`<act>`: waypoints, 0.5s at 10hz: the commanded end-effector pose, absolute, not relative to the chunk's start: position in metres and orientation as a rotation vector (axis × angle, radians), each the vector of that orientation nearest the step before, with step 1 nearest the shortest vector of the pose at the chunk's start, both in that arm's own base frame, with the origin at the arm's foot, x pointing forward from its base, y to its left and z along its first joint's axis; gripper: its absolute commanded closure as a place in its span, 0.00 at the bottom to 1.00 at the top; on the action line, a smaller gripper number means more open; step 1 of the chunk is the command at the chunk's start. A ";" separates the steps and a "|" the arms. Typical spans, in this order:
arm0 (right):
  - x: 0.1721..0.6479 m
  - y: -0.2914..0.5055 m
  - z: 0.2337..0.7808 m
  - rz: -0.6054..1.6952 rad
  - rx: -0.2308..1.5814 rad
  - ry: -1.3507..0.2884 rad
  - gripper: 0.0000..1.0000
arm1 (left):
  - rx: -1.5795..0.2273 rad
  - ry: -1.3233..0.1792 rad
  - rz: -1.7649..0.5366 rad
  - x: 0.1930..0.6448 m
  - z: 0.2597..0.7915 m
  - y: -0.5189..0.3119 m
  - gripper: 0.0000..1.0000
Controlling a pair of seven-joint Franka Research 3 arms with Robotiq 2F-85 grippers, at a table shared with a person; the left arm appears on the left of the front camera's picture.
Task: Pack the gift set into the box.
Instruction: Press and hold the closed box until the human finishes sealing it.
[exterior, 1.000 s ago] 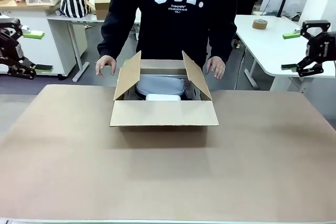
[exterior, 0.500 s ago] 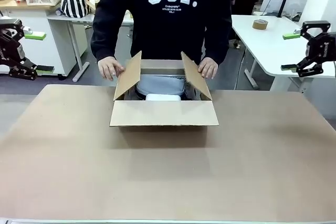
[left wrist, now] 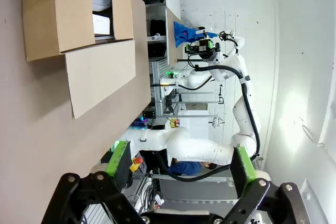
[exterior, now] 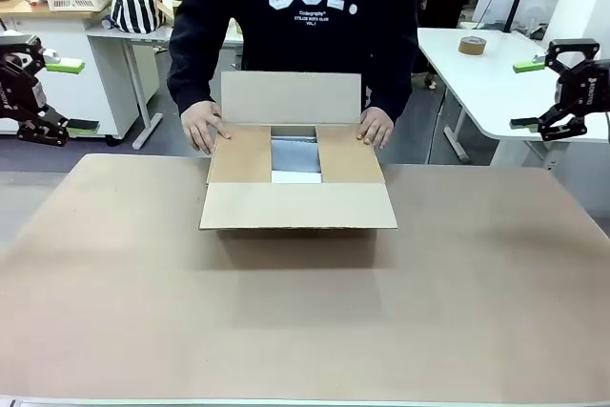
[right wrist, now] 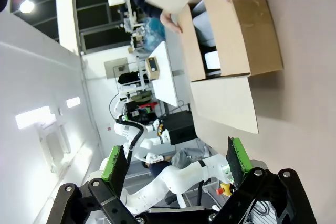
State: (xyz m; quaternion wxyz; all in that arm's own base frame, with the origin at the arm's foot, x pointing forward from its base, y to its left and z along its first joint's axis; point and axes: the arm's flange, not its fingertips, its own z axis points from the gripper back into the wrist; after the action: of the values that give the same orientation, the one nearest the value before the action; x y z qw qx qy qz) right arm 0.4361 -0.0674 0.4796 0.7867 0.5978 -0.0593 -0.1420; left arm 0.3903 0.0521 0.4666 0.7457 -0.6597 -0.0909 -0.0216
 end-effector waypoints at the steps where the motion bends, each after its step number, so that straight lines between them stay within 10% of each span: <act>1: 0.433 -0.066 0.481 -0.312 1.303 -0.123 0.00 | -1.473 -0.218 -0.056 0.388 0.466 0.050 0.00; 5: 0.433 -0.066 0.481 -0.312 1.303 -0.123 0.00 | -1.473 -0.218 -0.056 0.388 0.466 0.050 0.00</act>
State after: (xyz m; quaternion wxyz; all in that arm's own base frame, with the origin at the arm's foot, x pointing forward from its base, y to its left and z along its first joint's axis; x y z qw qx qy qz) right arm 0.4361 -0.0673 0.4796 0.7867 0.5979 -0.0592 -0.1419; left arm 0.3903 0.0521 0.4666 0.7457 -0.6597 -0.0909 -0.0216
